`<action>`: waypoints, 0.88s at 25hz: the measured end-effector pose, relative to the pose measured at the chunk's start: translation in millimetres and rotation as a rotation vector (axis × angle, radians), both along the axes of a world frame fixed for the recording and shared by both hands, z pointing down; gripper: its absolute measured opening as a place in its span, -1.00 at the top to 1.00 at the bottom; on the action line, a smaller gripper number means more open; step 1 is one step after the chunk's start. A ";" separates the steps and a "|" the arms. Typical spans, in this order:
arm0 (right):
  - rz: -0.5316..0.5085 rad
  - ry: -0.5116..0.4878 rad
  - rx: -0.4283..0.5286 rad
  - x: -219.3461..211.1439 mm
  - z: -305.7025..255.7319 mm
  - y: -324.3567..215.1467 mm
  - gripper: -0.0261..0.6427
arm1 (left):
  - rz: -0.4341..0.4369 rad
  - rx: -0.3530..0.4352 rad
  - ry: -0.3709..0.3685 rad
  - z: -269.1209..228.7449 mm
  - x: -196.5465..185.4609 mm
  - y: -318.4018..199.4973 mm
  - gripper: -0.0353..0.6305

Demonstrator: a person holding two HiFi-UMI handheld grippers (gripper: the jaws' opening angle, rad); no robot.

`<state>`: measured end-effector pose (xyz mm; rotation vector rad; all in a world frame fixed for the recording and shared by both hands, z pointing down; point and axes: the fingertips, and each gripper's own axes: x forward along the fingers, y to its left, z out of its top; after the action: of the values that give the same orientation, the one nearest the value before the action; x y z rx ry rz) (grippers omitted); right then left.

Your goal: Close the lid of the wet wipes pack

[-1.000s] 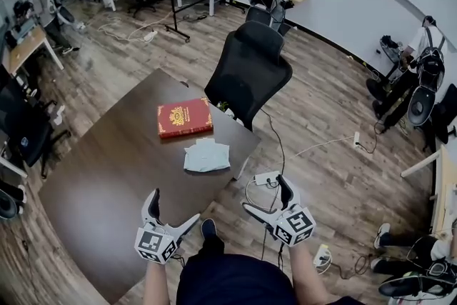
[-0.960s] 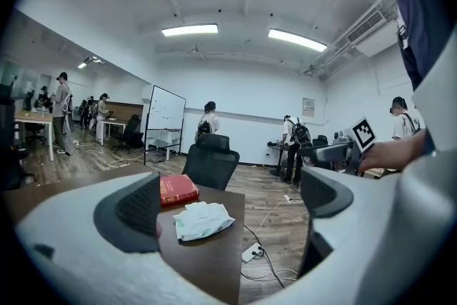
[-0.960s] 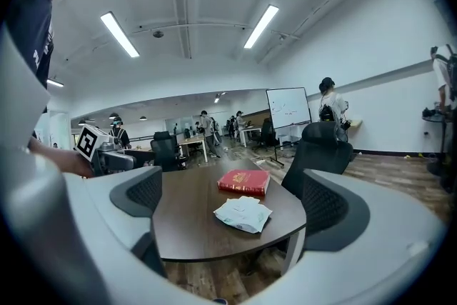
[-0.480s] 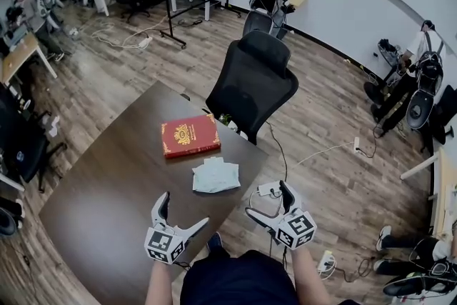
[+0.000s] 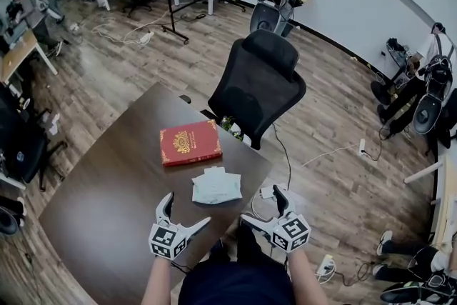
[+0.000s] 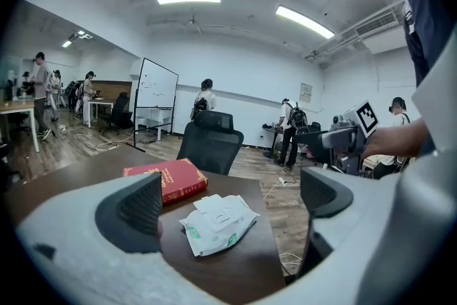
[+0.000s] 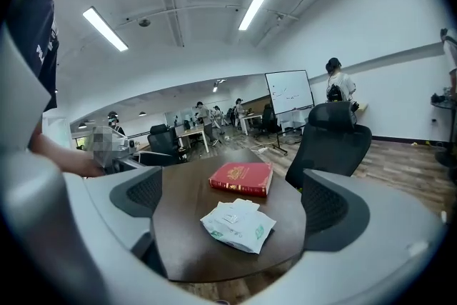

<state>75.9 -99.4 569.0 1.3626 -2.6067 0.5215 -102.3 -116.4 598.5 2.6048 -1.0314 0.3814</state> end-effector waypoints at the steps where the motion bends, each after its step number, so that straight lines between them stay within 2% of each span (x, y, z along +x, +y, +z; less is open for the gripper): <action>1: -0.013 -0.002 -0.003 -0.4 3.2 -5.4 -0.89 | -0.002 0.000 -0.007 3.4 2.5 -6.2 -0.90; 6: -0.073 -0.002 -0.025 -0.3 15.1 -30.1 -0.88 | -0.005 -0.028 -0.060 29.9 17.2 -32.9 -0.88; 13: -0.123 0.002 -0.060 -6.7 31.3 -48.6 -0.88 | 0.038 -0.096 -0.131 76.4 29.4 -52.4 -0.82; 22: -0.144 0.013 -0.095 -11.4 47.1 -54.9 -0.88 | 0.209 -0.169 -0.316 149.8 44.9 -59.6 -0.76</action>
<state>64.5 -154.3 616.1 1.1364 -2.6079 0.6039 -57.4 -176.0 748.3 2.5545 -0.7757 0.9141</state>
